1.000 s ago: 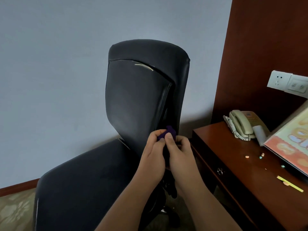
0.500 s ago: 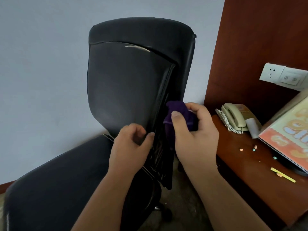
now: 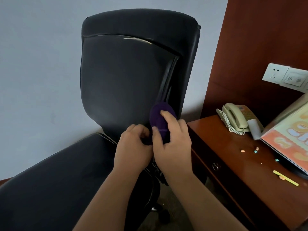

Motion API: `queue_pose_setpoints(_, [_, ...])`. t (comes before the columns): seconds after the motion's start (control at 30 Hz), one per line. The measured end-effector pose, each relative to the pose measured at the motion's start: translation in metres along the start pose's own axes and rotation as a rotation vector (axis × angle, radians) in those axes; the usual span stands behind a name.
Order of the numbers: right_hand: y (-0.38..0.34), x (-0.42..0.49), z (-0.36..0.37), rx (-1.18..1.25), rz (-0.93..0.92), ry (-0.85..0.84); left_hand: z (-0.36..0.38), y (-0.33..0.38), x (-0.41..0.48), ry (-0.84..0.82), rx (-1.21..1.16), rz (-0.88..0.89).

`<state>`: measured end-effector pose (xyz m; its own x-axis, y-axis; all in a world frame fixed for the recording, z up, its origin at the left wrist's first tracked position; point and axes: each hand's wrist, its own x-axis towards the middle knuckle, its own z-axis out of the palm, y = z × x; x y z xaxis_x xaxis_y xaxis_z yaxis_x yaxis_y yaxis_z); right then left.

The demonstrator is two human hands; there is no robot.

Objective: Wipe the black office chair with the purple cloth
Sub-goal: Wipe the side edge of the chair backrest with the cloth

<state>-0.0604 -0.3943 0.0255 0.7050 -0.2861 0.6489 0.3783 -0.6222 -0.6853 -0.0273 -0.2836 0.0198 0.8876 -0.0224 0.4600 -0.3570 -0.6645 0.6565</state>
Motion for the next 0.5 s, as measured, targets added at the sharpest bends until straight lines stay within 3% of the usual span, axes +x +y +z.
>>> queue_pose_setpoints(0.1, [0.003,0.004,-0.001,0.041,0.019,0.076,0.000,-0.006,0.005,-0.034,-0.138,-0.024])
queue_pose_setpoints(0.27, [-0.017,0.047,-0.020,0.078,-0.035,0.245,0.002,-0.003,0.012,0.120,-0.265,-0.033])
queue_pose_setpoints(0.5, [-0.027,0.081,-0.014,-0.336,-0.079,0.061,0.005,-0.001,0.010,0.128,-0.252,-0.005])
